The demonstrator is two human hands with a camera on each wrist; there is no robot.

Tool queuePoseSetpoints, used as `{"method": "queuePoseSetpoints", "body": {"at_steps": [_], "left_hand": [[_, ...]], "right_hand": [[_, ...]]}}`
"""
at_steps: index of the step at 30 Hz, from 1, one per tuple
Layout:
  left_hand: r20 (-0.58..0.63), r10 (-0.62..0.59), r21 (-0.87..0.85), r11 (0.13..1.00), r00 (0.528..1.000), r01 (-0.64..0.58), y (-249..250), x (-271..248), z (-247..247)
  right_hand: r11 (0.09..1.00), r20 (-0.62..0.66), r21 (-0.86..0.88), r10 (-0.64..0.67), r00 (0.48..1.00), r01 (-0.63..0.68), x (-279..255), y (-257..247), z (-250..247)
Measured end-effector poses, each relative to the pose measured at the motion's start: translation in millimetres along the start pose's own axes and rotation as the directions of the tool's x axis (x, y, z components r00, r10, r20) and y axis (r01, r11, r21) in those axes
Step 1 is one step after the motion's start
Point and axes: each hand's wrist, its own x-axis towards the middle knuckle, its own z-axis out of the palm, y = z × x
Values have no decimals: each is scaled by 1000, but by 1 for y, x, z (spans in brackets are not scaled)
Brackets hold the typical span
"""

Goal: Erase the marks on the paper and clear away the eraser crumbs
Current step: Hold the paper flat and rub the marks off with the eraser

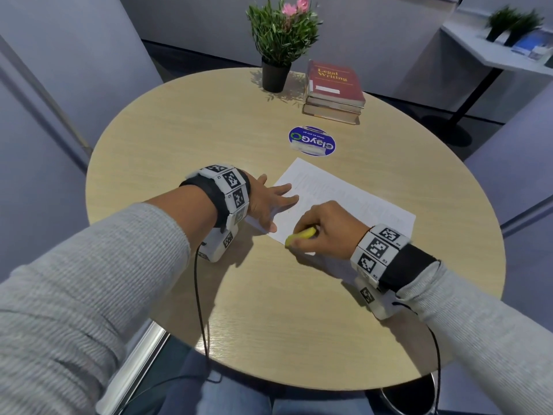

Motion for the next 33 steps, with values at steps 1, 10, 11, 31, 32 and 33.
{"method": "queuePoseSetpoints", "body": {"at_steps": [1,10,11,31,32,33], "left_hand": [[-2,4,2,1000,1000,-4,1,-1,-1],[-33,58,8,998,998,-58,-3,1,3],[-35,62,9,998,997,-61,-3,2,4],[-26,46,26,999,999,-45,-3,1,2],[-25,42,28,999,999,-41,-4,2,2],[-23,43,26,999,999,-42,-5,2,2]], "right_hand": [[1000,3,21,9,1000,-9,0,0,0],[998,-33,45,55,998,-54,-3,9,-5],[996,-89,31,81,993,-79,-2,12,-8],[990,-17,-141,-9,1000,6,15,3,-5],[989,28,-143,-35,999,38,14,1,-1],[989,43,-144,-30,999,36,14,-1,-1]]}}
